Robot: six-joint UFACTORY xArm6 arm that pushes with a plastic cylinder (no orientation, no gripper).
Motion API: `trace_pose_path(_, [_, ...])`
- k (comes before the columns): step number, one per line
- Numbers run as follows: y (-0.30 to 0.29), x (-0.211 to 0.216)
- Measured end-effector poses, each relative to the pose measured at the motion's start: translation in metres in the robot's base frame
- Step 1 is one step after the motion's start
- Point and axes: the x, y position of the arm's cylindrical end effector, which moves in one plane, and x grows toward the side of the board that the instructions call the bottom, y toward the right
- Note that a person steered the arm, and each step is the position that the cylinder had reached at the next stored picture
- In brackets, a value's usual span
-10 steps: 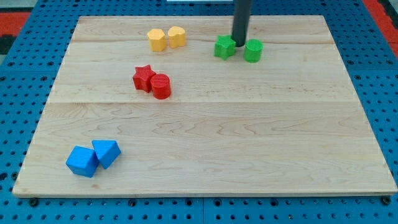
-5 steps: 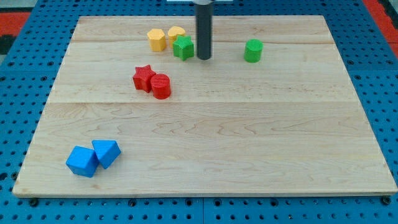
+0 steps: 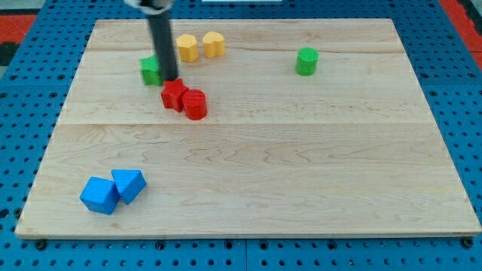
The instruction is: Move the green star towards the center left
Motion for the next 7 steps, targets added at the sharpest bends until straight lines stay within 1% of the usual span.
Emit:
trace_pose_path(1, [0.083, -0.023])
trace_pose_path(2, [0.032, -0.039])
trace_pose_path(3, [-0.036, -0.030])
trace_pose_path(4, [-0.068, -0.001])
trace_pose_path(5, [-0.073, -0.004])
trace_pose_path(6, [0.003, -0.001])
trace_pose_path(7, [0.142, 0.007])
